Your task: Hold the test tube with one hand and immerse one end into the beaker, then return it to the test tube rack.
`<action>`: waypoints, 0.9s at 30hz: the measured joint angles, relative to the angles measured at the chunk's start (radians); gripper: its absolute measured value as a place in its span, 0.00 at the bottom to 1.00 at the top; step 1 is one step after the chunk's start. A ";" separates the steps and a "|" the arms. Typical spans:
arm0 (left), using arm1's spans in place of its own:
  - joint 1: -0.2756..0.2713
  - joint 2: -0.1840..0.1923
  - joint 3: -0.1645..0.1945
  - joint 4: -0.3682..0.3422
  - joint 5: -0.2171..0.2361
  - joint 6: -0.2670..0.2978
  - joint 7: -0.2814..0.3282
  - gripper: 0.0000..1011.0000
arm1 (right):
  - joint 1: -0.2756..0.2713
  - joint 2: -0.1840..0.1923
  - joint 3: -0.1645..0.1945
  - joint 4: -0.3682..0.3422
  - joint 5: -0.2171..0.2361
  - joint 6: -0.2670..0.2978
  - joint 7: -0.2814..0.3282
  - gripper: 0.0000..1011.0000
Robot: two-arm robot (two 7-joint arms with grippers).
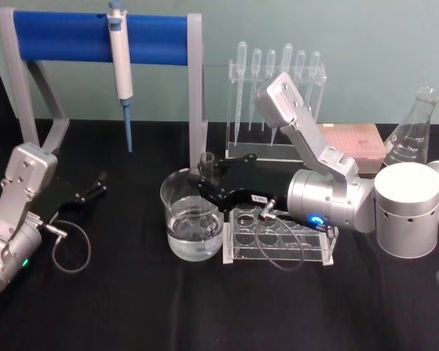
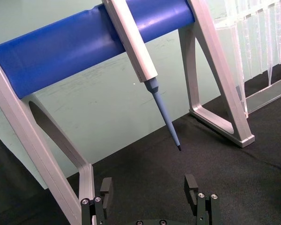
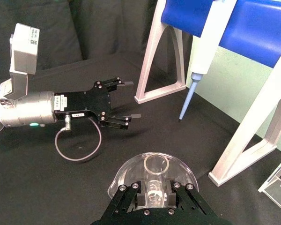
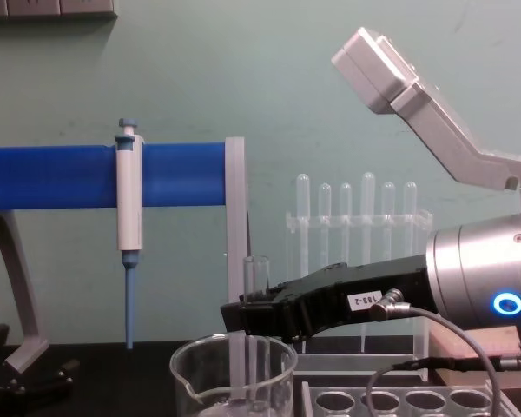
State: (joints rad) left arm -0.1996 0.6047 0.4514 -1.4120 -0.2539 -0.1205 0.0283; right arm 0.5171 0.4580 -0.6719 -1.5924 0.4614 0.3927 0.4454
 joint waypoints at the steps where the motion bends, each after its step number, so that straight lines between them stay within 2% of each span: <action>1: 0.000 0.000 0.000 0.000 0.000 0.000 0.000 0.99 | 0.000 0.000 0.000 0.000 0.000 0.000 0.000 0.24; 27: 0.000 0.000 0.000 0.000 0.000 0.000 0.000 0.99 | 0.000 0.000 0.000 0.000 0.000 0.000 0.000 0.24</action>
State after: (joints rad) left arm -0.1996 0.6047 0.4514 -1.4120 -0.2539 -0.1205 0.0283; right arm 0.5171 0.4580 -0.6719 -1.5924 0.4614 0.3927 0.4454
